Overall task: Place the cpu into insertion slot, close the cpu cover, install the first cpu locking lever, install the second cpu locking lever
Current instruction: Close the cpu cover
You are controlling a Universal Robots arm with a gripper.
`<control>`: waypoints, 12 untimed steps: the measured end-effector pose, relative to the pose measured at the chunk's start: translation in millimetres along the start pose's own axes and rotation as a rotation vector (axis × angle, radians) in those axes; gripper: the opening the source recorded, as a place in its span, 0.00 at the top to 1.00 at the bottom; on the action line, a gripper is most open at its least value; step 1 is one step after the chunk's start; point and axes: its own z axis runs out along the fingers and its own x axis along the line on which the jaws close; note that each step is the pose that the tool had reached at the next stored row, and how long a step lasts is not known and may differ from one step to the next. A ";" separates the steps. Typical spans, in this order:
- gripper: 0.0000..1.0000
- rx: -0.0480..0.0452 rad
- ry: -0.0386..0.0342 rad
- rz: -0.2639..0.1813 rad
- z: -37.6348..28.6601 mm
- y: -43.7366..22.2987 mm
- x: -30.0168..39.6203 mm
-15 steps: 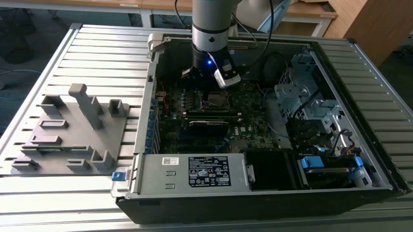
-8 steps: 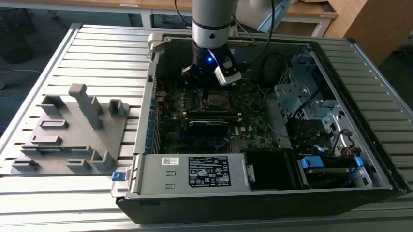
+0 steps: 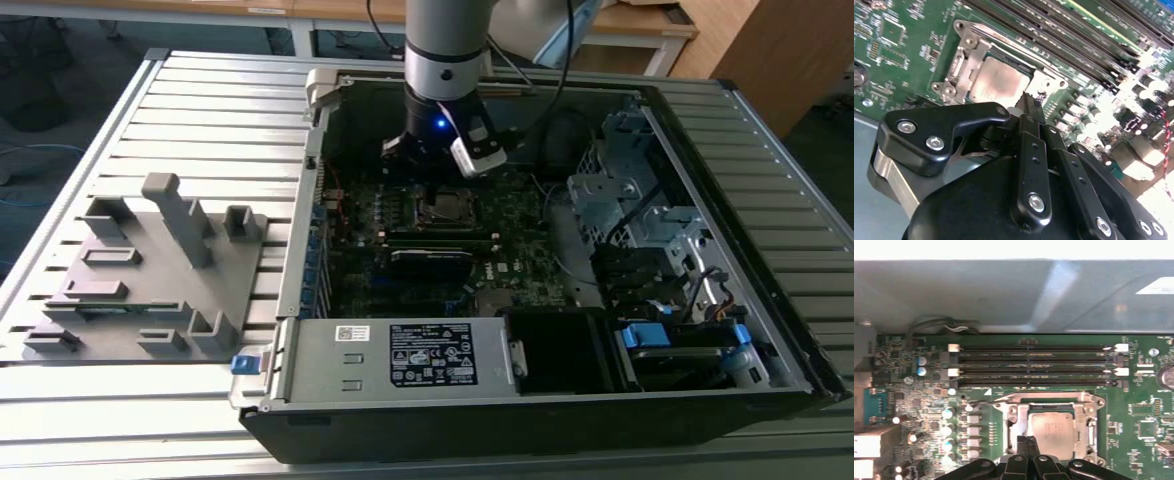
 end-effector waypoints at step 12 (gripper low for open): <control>0.90 0.0000 0.0000 0.000 0.6 0.4 -22.8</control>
